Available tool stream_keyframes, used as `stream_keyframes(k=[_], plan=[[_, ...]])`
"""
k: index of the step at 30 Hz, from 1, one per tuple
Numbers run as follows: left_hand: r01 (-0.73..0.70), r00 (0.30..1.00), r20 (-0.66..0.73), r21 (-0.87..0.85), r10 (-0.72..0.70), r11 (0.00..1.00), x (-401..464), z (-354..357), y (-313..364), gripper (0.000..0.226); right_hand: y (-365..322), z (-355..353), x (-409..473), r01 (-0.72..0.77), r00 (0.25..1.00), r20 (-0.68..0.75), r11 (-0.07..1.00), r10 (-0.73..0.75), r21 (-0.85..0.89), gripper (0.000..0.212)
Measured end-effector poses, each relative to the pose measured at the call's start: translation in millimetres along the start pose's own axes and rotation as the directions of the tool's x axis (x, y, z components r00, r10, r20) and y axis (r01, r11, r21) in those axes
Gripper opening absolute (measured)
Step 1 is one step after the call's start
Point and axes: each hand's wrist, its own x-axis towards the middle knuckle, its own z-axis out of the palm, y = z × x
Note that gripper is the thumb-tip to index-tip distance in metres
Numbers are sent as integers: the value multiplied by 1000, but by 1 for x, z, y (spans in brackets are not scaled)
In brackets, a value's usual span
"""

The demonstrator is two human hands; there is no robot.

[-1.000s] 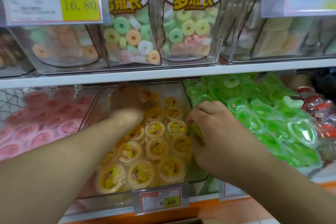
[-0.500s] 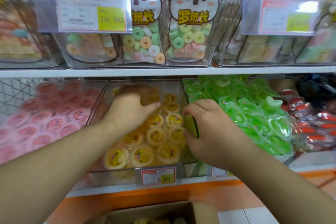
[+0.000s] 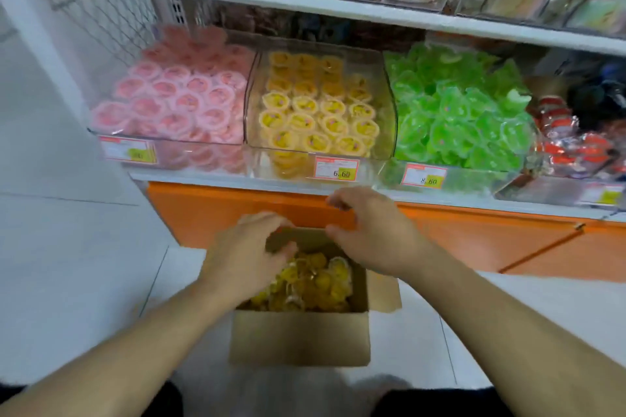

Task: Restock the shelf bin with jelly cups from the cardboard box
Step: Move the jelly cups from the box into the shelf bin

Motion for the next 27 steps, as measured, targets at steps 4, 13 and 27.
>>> stream_keyframes(k=[4,13,27], plan=[[143,988,65,14,-143,990,-19,23,-51,45,22,67,4,-78,969,230,995,90,-64,48],[246,957,181,-102,-225,964,-3,80,-128,86,79,187,48,-376,860,392,925,327,52,83],[273,962,69,-154,-265,950,1,113,-144,80,103,249,71,-462,839,358,884,410,70,71]])
